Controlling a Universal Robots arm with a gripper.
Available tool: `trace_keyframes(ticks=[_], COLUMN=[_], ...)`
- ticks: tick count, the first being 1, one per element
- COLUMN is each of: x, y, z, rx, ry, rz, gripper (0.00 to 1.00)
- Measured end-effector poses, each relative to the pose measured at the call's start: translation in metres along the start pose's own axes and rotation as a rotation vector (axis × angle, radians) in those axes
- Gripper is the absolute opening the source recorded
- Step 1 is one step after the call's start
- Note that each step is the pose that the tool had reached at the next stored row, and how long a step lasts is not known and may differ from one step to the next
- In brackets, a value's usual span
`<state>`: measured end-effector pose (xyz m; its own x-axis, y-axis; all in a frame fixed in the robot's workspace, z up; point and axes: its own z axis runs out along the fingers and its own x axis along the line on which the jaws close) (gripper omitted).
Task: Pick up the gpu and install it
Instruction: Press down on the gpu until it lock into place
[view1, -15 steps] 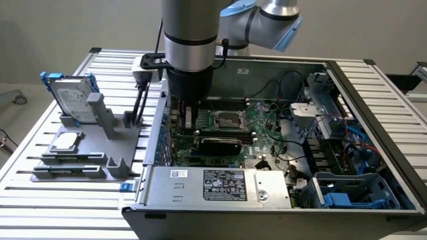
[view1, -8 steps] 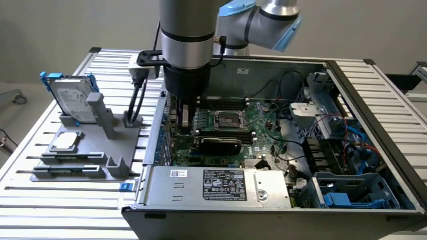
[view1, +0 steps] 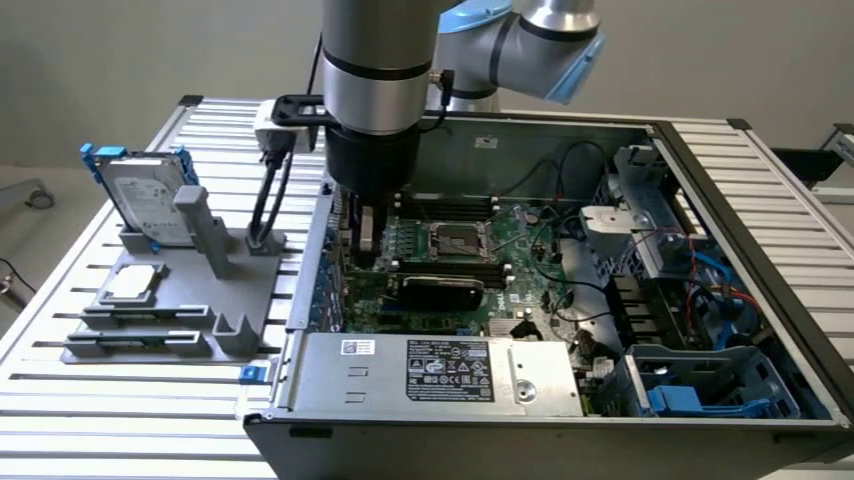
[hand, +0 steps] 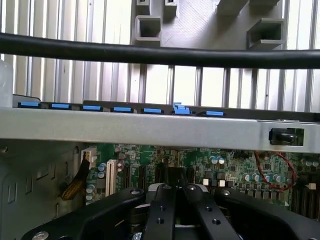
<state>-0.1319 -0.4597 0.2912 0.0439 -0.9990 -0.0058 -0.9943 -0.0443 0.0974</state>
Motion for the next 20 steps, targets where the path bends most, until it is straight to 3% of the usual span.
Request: trace_keyframes(ticks=[3, 5, 12, 20], x=[0.0, 0.0, 0.0, 0.0003], y=[0.0, 0.0001, 0.0005, 0.0005], z=[0.0, -0.0003, -0.0052, -0.0055], rx=[-0.0246, -0.0346, -0.0477, -0.055], ry=[-0.0011, -0.0015, -0.0031, -0.0019], rz=[0.0, 0.0, 0.008, 0.028], gripper=[0.11, 0.11, 0.11, 0.11])
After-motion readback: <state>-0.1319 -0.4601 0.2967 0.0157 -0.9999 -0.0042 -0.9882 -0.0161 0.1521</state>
